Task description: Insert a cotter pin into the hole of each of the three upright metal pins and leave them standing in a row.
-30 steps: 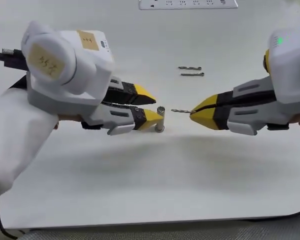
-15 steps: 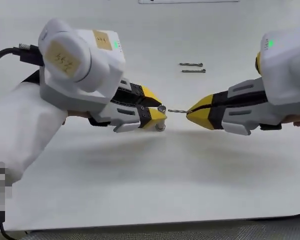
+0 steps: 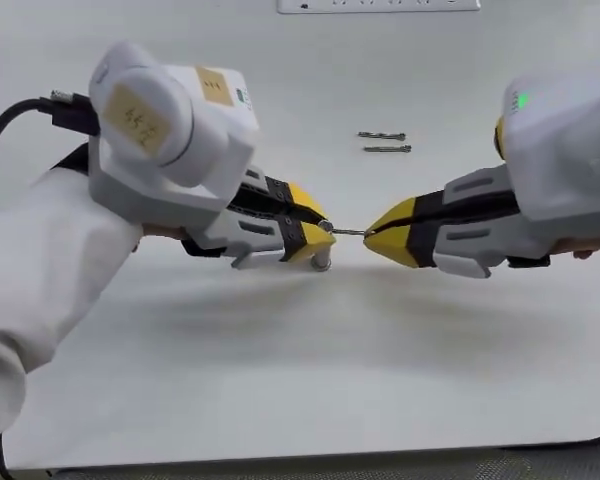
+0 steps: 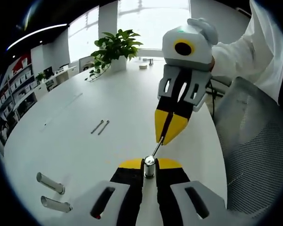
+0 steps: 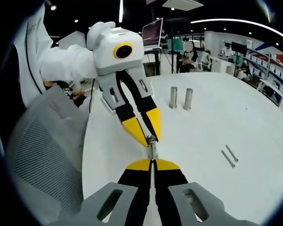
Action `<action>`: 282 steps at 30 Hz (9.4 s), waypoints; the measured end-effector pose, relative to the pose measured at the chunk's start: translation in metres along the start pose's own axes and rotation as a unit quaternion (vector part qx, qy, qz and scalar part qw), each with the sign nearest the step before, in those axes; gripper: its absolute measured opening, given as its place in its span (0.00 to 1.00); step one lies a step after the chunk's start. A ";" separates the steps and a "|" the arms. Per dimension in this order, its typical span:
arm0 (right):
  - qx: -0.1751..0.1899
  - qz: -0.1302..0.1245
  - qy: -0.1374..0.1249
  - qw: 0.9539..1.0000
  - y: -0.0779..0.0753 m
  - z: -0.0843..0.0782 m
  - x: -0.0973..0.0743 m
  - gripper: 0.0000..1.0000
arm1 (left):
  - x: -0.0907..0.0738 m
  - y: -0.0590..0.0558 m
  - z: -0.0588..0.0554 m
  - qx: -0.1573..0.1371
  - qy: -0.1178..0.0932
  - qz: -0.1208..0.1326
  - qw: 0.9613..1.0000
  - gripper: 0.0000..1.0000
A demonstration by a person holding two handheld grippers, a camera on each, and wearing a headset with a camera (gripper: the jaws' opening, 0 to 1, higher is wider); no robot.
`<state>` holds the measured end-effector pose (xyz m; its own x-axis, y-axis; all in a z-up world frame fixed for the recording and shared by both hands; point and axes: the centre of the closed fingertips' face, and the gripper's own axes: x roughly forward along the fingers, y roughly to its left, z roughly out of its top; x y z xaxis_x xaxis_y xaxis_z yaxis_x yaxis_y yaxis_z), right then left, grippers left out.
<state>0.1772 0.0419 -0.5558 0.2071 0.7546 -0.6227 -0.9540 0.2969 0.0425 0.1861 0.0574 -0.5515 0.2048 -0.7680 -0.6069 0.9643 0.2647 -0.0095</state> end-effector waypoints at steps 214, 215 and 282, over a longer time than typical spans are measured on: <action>0.112 -0.133 -0.081 0.981 -0.027 0.022 -0.044 0.98 | -0.115 -0.009 -0.060 -0.232 -0.101 0.181 0.950 0.99; 0.115 -0.132 -0.080 0.981 -0.025 0.017 -0.045 0.98 | -0.116 -0.009 -0.059 -0.234 -0.105 0.184 0.949 0.99; 0.219 -0.213 -0.080 0.949 -0.030 -0.030 -0.082 0.98 | -0.085 0.153 -0.066 -0.190 -0.115 0.242 0.944 0.23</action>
<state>0.1825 -0.0465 -0.5300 0.6172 0.5811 -0.5305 -0.6028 0.7825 0.1558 0.3054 0.2018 -0.5535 0.6793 -0.5982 -0.4250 0.6273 0.7739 -0.0867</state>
